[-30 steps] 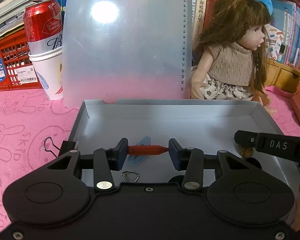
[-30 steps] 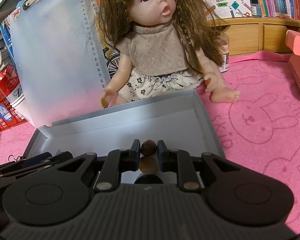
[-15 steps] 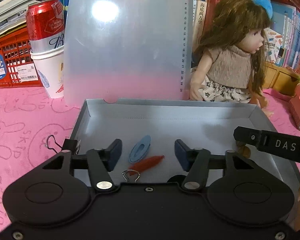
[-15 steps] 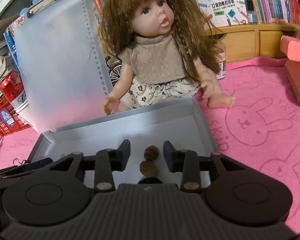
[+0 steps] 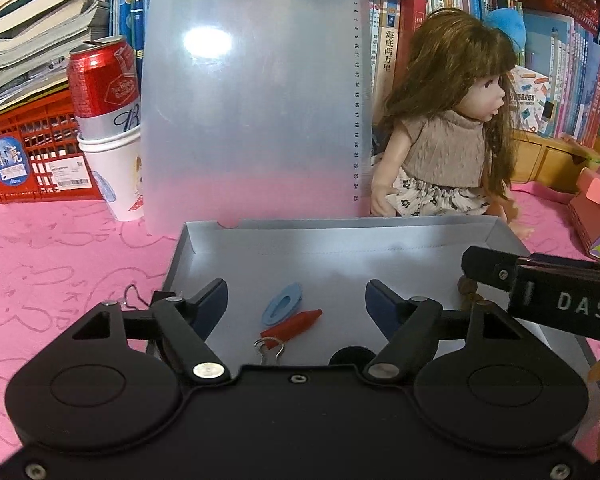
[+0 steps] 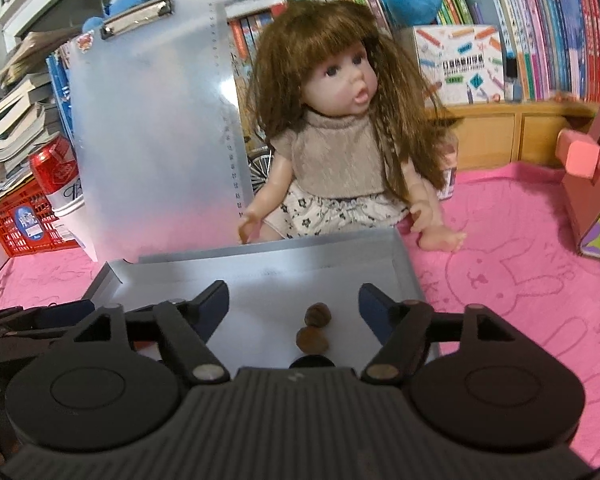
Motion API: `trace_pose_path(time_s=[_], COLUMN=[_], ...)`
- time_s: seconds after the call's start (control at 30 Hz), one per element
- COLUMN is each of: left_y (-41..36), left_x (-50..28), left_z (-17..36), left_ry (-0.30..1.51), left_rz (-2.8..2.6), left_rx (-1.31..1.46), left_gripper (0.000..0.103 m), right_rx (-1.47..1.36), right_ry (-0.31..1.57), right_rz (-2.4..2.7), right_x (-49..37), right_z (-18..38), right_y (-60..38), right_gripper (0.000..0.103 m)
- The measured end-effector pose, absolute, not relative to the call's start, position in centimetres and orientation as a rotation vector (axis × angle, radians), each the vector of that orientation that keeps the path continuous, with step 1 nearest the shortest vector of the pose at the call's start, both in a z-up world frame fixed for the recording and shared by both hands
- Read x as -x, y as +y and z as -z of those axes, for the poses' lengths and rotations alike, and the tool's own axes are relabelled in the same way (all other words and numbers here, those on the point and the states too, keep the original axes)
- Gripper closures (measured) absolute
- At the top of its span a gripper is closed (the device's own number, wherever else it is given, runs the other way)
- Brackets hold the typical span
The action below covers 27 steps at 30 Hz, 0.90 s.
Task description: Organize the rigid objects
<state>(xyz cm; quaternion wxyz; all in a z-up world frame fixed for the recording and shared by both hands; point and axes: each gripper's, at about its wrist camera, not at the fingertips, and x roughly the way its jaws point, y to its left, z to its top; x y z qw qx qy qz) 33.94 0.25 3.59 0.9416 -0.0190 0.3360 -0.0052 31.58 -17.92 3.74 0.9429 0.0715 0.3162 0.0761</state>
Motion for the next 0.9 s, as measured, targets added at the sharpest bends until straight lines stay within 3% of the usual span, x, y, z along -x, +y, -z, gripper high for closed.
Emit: trace_pose_path(time_s=[0.9], left_y=[2.7], left_x=[-26.6], left_z=[-5.4], left_ry=[0.632], left_rz=[0.008], left_rx=[0.086], left_gripper=[0.018], right_rx=[-0.065], right_ry=[0.597], right_rz=[-0.151], right_x=[-25.8], right_z=[-5.3], right_y=[-17.5], right_gripper=[0.003])
